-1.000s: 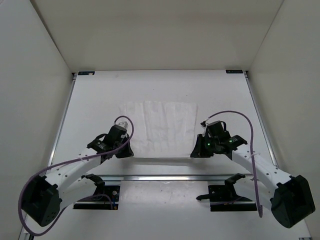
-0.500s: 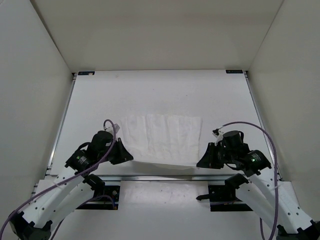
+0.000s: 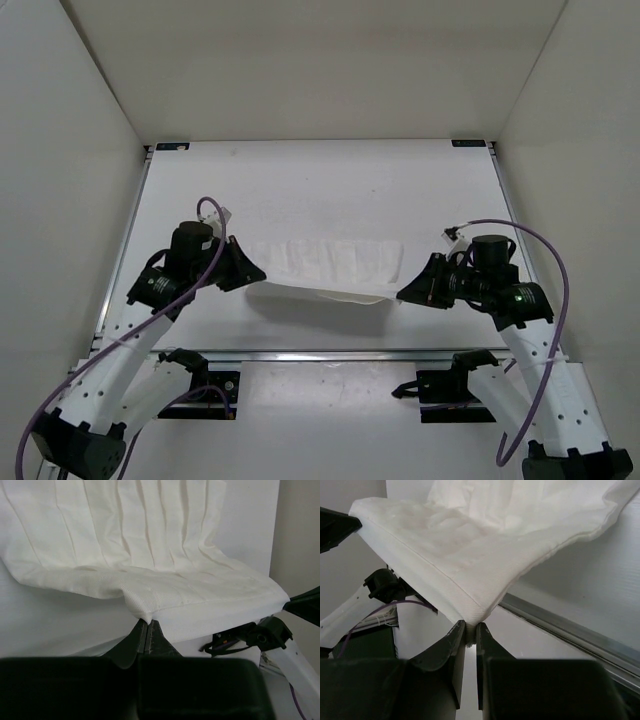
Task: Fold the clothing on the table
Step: Fold the skirt
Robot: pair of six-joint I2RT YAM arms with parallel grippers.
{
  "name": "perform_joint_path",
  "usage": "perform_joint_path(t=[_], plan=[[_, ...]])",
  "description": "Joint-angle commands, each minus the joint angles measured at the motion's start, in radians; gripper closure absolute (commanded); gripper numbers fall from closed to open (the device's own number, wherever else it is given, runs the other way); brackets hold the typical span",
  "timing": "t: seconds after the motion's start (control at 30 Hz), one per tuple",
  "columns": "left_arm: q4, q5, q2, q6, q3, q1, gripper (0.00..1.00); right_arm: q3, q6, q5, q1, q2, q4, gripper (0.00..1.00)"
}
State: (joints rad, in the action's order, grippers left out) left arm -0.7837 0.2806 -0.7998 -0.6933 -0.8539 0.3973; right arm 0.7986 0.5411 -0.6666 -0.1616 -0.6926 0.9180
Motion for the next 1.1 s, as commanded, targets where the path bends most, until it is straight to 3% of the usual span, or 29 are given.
perform_joint_path(t=[0.0,0.23,0.33,0.53,0.8,0.93,1.07], plan=[[0.076,-0.063,-0.036,0.028,0.029,-0.052,1.0,-0.033,-0.009,0.061,-0.015,-0.044,-0.131,1.0],[0.17,-0.073,-0.094,0.052,0.036,-0.135,0.98,-0.006,0.007,0.082,-0.035,-0.215,-0.303,1.0],[0.192,-0.052,-0.131,0.064,0.023,-0.147,1.0,0.03,-0.024,0.099,-0.007,-0.26,-0.292,1.0],[0.141,-0.069,-0.104,0.068,-0.014,-0.11,1.0,0.102,-0.081,0.173,0.013,-0.217,-0.167,1.0],[0.038,-0.121,0.077,0.008,0.101,-0.006,1.0,-0.047,-0.024,0.193,-0.079,0.03,0.002,1.0],[-0.021,-0.089,0.139,0.0,0.165,-0.028,1.0,-0.075,0.002,0.179,-0.09,0.114,0.091,1.0],[0.006,-0.083,0.127,0.006,0.153,-0.054,1.0,0.0,-0.016,0.141,-0.064,0.062,0.063,1.0]])
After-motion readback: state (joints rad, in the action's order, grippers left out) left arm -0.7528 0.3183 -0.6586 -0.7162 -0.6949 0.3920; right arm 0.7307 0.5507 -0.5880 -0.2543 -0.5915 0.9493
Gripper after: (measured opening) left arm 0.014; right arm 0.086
